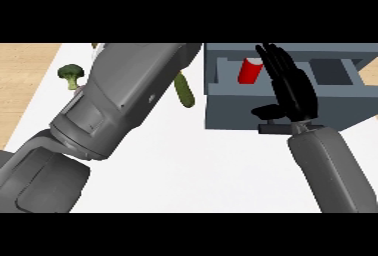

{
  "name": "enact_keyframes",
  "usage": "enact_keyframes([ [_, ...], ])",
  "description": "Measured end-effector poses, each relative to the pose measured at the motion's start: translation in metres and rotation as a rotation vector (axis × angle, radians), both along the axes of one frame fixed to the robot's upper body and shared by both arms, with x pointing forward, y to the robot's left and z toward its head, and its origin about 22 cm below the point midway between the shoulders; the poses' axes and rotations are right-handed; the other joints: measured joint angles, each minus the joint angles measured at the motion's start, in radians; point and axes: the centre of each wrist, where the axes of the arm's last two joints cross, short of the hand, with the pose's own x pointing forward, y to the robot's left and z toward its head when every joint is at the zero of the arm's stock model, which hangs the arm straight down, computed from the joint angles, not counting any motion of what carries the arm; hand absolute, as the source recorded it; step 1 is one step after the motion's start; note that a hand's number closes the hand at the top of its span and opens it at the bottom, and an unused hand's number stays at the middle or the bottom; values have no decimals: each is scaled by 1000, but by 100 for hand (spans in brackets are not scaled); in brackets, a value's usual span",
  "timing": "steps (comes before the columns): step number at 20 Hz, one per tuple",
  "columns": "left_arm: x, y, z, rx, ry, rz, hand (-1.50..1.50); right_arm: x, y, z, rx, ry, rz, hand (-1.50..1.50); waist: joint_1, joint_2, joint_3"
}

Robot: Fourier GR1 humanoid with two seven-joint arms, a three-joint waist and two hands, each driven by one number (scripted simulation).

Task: Pick up the can, place it into the drawer and close the drawer

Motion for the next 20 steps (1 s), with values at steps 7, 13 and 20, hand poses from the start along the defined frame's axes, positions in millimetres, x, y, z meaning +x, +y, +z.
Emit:
enact_keyframes([
  [7,9,31,6,6,6,12,-150,36,7,-23,-34,-59,-91,-150,27,-1,0],
  [13,7,38,2,10,22,7,-150,65,11,-16,-46,-123,-154,-150,52,-3,0],
  [20,7,62,-4,21,24,5,-150,89,16,3,-84,-160,-186,-150,71,1,-1],
])
